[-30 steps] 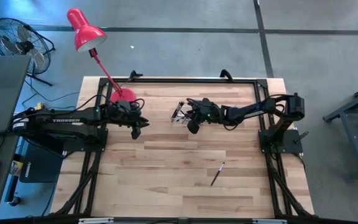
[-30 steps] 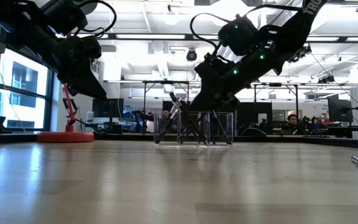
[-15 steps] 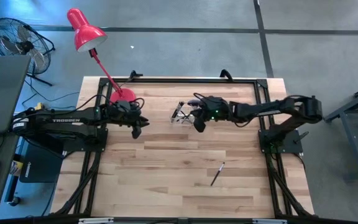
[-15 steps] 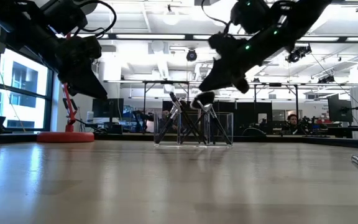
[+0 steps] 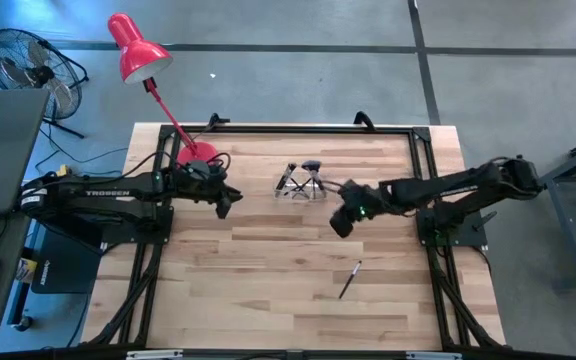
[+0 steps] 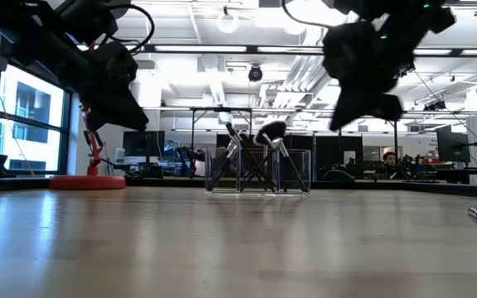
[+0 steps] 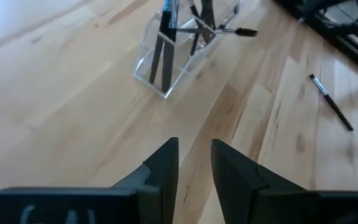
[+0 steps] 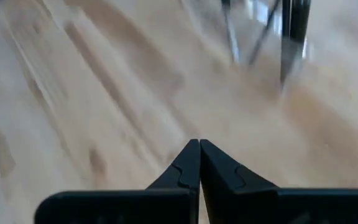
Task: Pick & Place Makeup Supplies
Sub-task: Put the makeup brush into the transparent organizer
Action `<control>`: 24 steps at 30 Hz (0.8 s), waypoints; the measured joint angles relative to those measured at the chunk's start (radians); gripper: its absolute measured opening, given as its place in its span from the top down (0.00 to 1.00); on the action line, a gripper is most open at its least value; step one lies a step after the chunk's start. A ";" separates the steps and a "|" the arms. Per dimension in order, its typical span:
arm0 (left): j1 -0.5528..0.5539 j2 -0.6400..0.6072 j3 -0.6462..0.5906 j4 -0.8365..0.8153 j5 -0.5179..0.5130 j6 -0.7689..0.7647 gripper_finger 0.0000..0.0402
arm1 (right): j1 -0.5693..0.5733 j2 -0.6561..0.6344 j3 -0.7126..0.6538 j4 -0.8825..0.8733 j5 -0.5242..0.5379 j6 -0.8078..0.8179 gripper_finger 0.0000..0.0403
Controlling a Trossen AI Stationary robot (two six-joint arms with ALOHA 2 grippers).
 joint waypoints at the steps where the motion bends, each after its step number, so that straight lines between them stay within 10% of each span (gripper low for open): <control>1: -0.006 0.003 0.000 0.000 -0.001 -0.019 0.77 | 0.018 -0.003 0.000 -0.035 -0.015 0.038 1.00; 24: -0.208 0.095 0.000 0.004 -0.120 -0.096 0.77 | 0.552 0.107 0.125 -0.405 0.043 1.039 1.00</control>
